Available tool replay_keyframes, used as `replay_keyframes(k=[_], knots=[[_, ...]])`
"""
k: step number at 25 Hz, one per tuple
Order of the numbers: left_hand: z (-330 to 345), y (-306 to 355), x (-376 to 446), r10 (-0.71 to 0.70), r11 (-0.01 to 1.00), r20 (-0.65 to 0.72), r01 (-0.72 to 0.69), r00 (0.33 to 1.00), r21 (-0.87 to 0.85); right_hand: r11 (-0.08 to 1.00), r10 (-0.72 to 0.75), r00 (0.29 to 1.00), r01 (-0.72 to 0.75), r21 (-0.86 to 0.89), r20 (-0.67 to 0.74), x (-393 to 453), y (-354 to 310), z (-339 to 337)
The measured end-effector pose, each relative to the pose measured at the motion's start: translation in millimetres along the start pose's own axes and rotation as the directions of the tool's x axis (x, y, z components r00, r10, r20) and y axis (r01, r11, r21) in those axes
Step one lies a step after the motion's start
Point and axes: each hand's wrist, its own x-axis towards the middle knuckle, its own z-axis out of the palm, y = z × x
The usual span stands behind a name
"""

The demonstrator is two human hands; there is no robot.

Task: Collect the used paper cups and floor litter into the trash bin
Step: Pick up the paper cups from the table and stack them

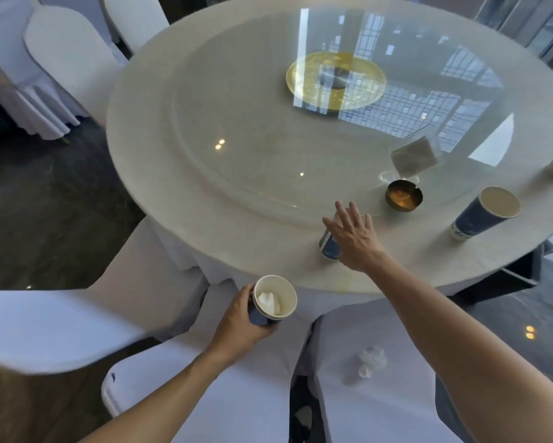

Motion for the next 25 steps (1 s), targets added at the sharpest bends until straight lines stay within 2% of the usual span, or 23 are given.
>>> replay_keyframes(k=[3, 6, 9, 10, 12, 14, 15, 17, 20, 21, 25], knots=[[6.0, 4.4, -14.4, -0.029, 0.999, -0.039, 0.028, 0.999, -0.019, 1.0, 0.017, 0.996, -0.018, -0.01, -0.085, -5.6, -9.9, 3.2], [11.2, 12.4, -20.3, -0.031, 0.998, -0.051, 0.028, 0.998, -0.062, 0.987, 0.155, 0.987, -0.152, 0.053, -0.047, -16.0, -10.5, 10.1], [12.4, 26.0, -19.6, 0.003, 0.998, -0.031, -0.004, 1.0, -0.057, 0.928, 0.305, 0.952, -0.298, 0.222, 0.003, -39.6, -1.0, 22.4], [11.4, 32.5, -18.5, 0.019, 0.998, -0.02, -0.02, 1.0, -0.061, 0.878, 0.365, 0.931, -0.354, 0.322, 0.026, -51.7, 1.4, 26.0], [7.1, 46.7, -13.1, 0.045, 0.994, 0.011, -0.044, 0.999, -0.095, 0.662, 0.497, 0.856, -0.478, 0.577, 0.14, -82.0, 2.6, 27.0], [1.0, 62.9, -4.9, 0.073, 0.986, 0.003, -0.072, 0.997, -0.151, 0.427, 0.533, 0.805, -0.521, 0.739, 0.26, -115.5, -1.3, 31.6], [-2.4, 70.7, -2.6, 0.09, 0.98, -0.021, -0.092, 0.996, -0.176, 0.367, 0.518, 0.806, -0.511, 0.777, 0.285, -133.6, -6.3, 36.3], [-9.0, 85.7, 1.0, 0.12, 0.969, -0.085, -0.135, 0.989, -0.208, 0.331, 0.473, 0.828, -0.483, 0.81, 0.301, -168.9, -19.7, 43.3], [-14.6, 109.8, 5.2, 0.159, 0.95, -0.129, -0.187, 0.979, -0.25, 0.096, 0.409, 0.821, -0.473, 0.876, 0.399, -213.6, -41.6, 49.2], [-15.0, 117.8, 4.8, 0.169, 0.939, -0.13, -0.2, 0.977, -0.279, 0.049, 0.392, 0.824, -0.462, 0.886, 0.409, -225.3, -47.8, 48.4], [-8.6, 143.1, -3.8, 0.184, 0.901, -0.103, -0.21, 0.977, -0.379, 0.059, 0.335, 0.856, -0.436, 0.898, 0.394, -252.4, -67.0, 39.1]])
